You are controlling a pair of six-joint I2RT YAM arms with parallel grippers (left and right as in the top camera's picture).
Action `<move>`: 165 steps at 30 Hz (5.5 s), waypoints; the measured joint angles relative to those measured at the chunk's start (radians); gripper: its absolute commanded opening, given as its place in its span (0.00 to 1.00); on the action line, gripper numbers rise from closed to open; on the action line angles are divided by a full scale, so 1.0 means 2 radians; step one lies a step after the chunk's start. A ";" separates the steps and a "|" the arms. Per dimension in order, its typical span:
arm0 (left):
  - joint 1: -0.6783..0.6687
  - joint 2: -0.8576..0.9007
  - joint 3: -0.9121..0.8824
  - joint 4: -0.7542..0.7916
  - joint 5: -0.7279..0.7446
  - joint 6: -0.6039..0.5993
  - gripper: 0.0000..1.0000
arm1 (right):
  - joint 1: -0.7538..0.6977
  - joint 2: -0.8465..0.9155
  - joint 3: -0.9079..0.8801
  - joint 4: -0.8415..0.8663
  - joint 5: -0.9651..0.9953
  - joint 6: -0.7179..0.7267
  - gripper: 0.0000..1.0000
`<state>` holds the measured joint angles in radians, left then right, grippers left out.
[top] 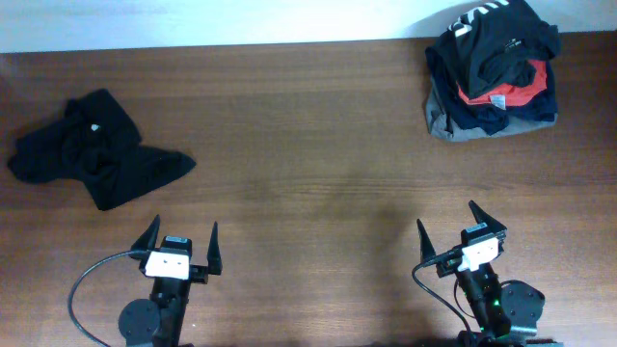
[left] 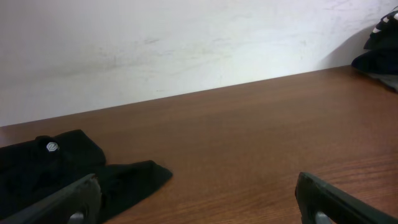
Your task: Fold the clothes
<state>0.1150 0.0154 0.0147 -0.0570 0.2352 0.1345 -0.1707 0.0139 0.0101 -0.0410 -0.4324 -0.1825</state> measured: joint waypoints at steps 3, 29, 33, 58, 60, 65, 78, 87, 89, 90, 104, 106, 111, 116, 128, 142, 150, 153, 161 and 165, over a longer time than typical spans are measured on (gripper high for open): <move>0.000 0.000 0.000 0.000 0.000 0.000 0.99 | 0.000 0.000 0.000 0.000 0.000 0.000 0.99; 0.000 0.000 0.000 0.000 0.000 0.000 0.99 | 0.000 0.000 0.000 0.000 0.000 0.000 0.99; 0.000 0.000 0.000 0.000 0.000 0.000 0.99 | 0.000 0.000 0.000 0.000 0.000 0.000 0.99; 0.000 0.000 0.000 0.000 0.000 0.000 0.99 | 0.000 0.000 0.000 0.000 0.000 0.000 0.98; 0.000 0.000 0.000 0.000 0.000 0.000 0.99 | 0.000 0.000 0.000 0.000 0.000 0.000 0.99; 0.000 0.000 0.000 0.000 0.000 0.000 0.99 | 0.000 0.000 0.000 0.011 0.000 0.000 0.99; 0.000 0.000 0.000 0.000 0.000 0.000 0.99 | 0.000 0.000 0.000 0.062 -0.004 0.000 0.99; 0.000 0.000 0.000 0.019 0.009 -0.012 0.99 | 0.000 0.000 0.000 0.062 -0.015 0.009 0.99; 0.000 0.002 0.001 0.019 0.009 -0.021 0.99 | 0.000 0.000 0.000 0.062 -0.015 0.014 0.99; 0.000 0.006 0.002 0.018 0.008 -0.026 0.99 | 0.000 0.000 0.001 0.062 -0.015 0.015 0.99; 0.000 0.257 0.194 -0.007 0.006 -0.048 0.99 | 0.000 0.124 0.125 0.052 -0.021 0.027 0.99; 0.000 0.312 0.236 -0.027 0.008 -0.049 1.00 | 0.000 0.166 0.158 0.035 -0.022 0.028 0.99; 0.000 0.441 0.354 -0.107 0.011 -0.050 0.99 | 0.000 0.293 0.276 -0.034 -0.027 0.030 0.99; 0.000 0.567 0.485 -0.193 0.011 -0.051 0.99 | 0.000 0.425 0.415 -0.134 -0.037 0.031 0.99; 0.001 0.785 0.652 -0.229 0.014 -0.034 0.99 | 0.000 0.706 0.639 -0.264 -0.129 0.035 0.99; 0.144 0.846 0.653 -0.107 -0.061 -0.036 0.93 | 0.000 0.772 0.639 -0.292 -0.199 0.037 0.99; 0.170 0.925 0.653 -0.080 -0.075 -0.036 0.89 | 0.000 0.772 0.639 -0.305 -0.203 0.037 0.99; 0.169 0.950 0.653 -0.080 -0.084 -0.036 0.89 | 0.000 0.772 0.639 -0.308 -0.202 0.037 0.99; 0.169 0.969 0.653 -0.085 -0.118 -0.037 0.59 | 0.000 0.772 0.639 -0.315 -0.202 0.037 0.99; 0.169 0.973 0.653 -0.114 -0.124 -0.040 0.30 | 0.000 0.772 0.639 -0.315 -0.202 0.037 0.99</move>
<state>0.4530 1.9606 1.3205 -0.2848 -0.0128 0.0547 -0.1707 1.5589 1.2884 -0.6701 -0.8371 -0.1078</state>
